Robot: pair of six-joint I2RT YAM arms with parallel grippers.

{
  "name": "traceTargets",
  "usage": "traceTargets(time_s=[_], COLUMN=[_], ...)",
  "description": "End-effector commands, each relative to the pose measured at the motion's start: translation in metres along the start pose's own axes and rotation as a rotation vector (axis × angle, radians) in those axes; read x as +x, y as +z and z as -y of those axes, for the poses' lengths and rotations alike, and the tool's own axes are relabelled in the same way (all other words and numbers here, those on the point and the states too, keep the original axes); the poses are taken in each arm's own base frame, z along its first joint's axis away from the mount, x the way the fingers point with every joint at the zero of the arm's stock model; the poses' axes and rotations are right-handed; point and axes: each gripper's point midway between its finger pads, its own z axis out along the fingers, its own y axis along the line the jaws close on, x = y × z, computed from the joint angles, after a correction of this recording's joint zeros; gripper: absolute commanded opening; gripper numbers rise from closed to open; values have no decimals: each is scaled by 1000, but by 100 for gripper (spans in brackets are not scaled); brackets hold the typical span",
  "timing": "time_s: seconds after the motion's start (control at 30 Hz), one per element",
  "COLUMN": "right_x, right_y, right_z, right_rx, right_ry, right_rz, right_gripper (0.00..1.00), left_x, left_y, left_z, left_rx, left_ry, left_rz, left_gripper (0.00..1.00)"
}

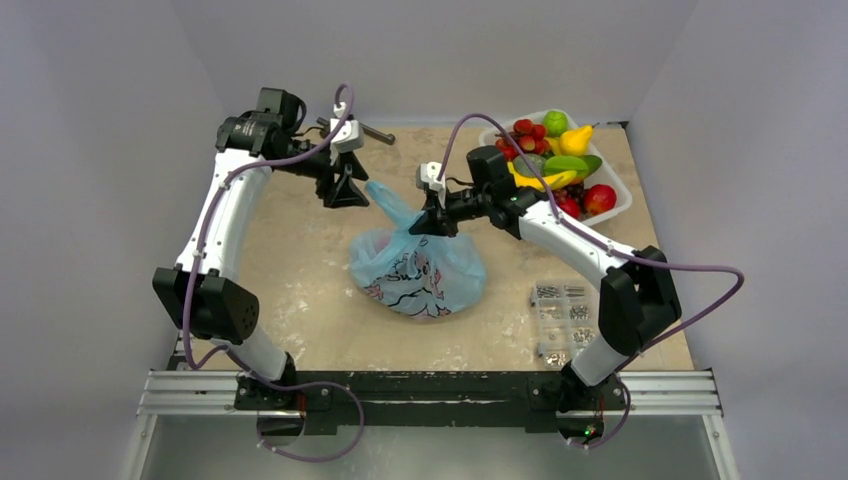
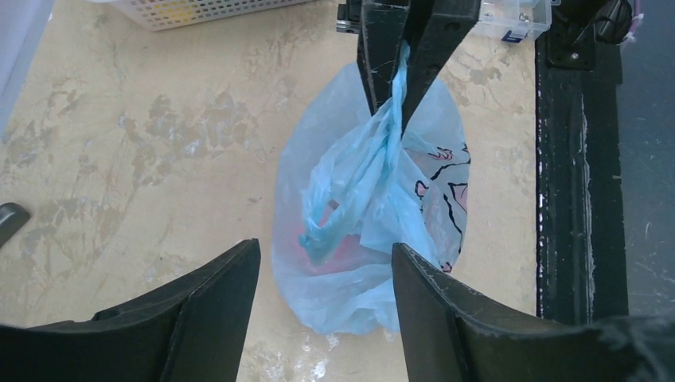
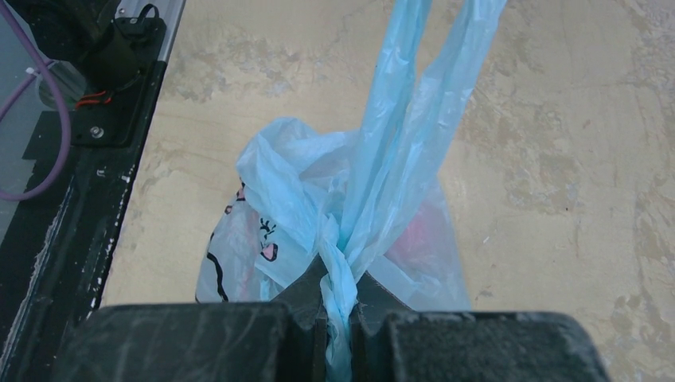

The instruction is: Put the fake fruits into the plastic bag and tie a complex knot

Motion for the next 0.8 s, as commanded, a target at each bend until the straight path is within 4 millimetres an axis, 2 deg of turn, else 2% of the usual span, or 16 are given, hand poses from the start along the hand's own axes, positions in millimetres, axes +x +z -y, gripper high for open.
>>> traceTargets(time_s=[0.0, 0.07, 0.23, 0.3, 0.53, 0.77], right_x=[-21, -22, -23, -25, -24, -21], right_y=[-9, -9, -8, -7, -7, -8], right_z=[-6, -5, -4, -4, -6, -8], right_rx=[-18, -18, -22, -25, -32, -27], right_ry=[-75, -81, -81, -81, -77, -70], right_rz=[28, 30, 34, 42, 43, 39], right_gripper=[0, 0, 0, 0, 0, 0], left_x=[-21, -24, -30, -26, -15, -16], left_y=[-3, -2, -2, -2, 4, 10], left_z=[-16, -17, -10, -5, -1, 2], left_rx=[-20, -13, 11, 23, 53, 70], left_ry=[84, 87, 108, 116, 91, 96], left_rz=[51, 64, 87, 74, 43, 41], left_gripper=[60, 57, 36, 36, 47, 33])
